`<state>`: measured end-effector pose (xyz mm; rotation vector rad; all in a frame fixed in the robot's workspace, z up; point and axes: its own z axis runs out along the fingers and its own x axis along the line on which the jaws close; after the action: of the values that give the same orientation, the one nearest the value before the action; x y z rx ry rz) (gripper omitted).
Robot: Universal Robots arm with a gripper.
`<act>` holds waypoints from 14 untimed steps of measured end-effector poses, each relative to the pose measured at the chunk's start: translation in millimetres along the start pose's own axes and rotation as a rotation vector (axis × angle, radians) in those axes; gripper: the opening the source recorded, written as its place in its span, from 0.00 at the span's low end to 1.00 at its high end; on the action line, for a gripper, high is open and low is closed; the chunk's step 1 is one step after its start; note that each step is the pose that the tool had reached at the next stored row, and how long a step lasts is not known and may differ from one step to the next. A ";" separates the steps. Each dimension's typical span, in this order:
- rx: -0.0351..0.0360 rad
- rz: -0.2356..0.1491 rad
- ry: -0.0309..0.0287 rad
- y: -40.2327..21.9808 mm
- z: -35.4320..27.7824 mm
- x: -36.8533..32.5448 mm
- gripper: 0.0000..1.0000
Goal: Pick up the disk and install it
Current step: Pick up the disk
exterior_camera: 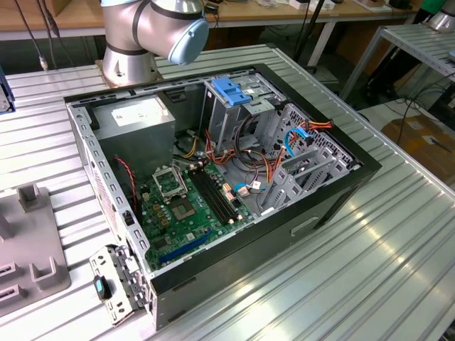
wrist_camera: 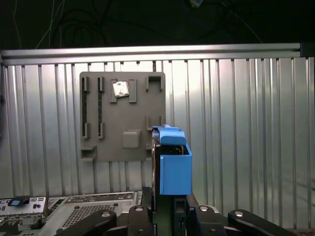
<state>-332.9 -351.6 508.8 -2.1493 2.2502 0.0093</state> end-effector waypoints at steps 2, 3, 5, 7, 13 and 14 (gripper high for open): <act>-0.0001 0.000 0.0001 -0.9 0.0 -0.1 0.35; -0.0001 0.000 0.0001 -1.0 0.0 -0.1 0.35; -0.0001 0.000 0.0001 -1.3 0.0 -0.1 0.35; -0.0002 0.000 0.0001 -1.7 -0.1 -0.1 0.35; -0.0001 0.000 0.0000 -4.0 0.0 -0.2 0.35; -0.0001 0.000 0.0000 -5.0 0.0 -0.2 0.35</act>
<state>-327.9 -351.5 508.8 -2.1496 2.2501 0.0093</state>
